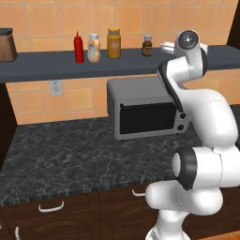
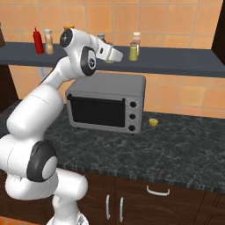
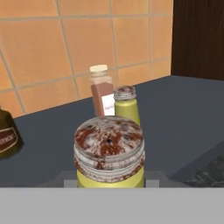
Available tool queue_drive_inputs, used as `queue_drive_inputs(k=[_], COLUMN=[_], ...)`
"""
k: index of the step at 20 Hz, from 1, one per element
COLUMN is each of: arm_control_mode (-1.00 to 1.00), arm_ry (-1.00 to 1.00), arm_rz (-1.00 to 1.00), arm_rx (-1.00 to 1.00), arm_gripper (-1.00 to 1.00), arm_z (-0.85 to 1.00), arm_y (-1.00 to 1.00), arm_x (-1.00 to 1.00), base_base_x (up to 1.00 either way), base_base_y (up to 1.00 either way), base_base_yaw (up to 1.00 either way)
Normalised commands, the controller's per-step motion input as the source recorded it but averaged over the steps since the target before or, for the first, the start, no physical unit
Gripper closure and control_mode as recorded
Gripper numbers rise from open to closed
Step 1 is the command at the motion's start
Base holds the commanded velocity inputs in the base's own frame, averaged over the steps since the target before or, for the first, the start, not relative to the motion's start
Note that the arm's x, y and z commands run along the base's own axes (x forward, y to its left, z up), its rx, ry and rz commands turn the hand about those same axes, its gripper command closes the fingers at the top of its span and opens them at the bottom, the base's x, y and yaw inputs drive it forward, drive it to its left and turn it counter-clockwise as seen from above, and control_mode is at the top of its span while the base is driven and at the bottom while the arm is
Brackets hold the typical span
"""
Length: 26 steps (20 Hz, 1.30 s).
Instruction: Put the shaker and condiment bottle from the counter next to their counterparts in the cabinet.
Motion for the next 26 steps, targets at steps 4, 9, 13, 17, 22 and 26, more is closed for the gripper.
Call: queue_drive_inputs(k=[4,9,13,17,22,26], arm_control_mode=[-1.0,-1.0,-1.0,-1.0,-1.0,-1.0], arm_ry=[0.0,-0.02,-0.03,-0.01,0.0,0.01], arm_rz=[0.0,0.0,0.0,0.0,0.0,0.0], arm_rx=[0.0,-0.01,-0.03,-0.02,0.0,0.0], arm_gripper=[1.0,1.0,1.0,1.0,1.0,1.0], arm_z=[-0.05,-0.18,-0.18,-0.12,-0.01,0.0], arm_y=[0.0,-0.06,-0.09,-0.04,0.0,0.0], arm_x=[0.49,0.22,0.16,0.22,0.44,0.45], base_base_x=[0.0,0.0,0.0,0.0,0.0,0.0], base_base_y=[0.0,0.0,0.0,0.0,0.0,0.0], base_base_yaw=[0.0,0.0,0.0,0.0,0.0,0.0])
